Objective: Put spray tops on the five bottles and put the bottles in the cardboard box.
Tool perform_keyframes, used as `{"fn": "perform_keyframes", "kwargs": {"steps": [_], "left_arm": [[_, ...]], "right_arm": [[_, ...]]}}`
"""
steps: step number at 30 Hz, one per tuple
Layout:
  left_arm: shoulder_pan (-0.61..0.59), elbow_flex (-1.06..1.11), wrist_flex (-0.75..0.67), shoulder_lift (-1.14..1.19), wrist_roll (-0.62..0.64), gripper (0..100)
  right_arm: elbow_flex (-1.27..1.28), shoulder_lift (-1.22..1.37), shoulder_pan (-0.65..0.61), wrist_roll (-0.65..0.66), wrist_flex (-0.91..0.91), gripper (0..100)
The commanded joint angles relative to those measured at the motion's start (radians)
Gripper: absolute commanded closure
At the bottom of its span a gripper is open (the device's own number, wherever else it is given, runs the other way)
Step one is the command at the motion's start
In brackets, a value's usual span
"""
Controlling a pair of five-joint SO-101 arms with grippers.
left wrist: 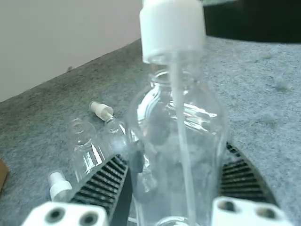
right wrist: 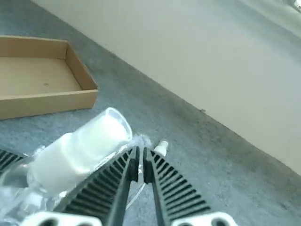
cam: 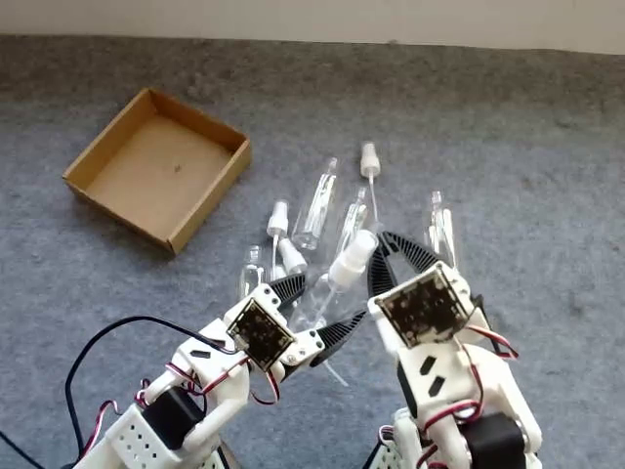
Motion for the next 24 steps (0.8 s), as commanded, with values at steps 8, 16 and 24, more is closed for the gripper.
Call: {"fn": "perform_keyframes", "kwargs": {"steps": [8,16,24], "left_arm": [[0.018,0.021,0.008,-0.004,0.008,87],[0.012,0.021,0.006,-0.004,0.006,87],[0.01,0.021,0.006,-0.004,0.006,87]], "right_arm": [[-0.2,-0.007,-0.163,0.012,0.143,98.8],[-0.208,-0.028,-0.182,0.012,0.229,98.8],[-0.199,-0.159,-0.179,0.012,0.229,98.8]]}}
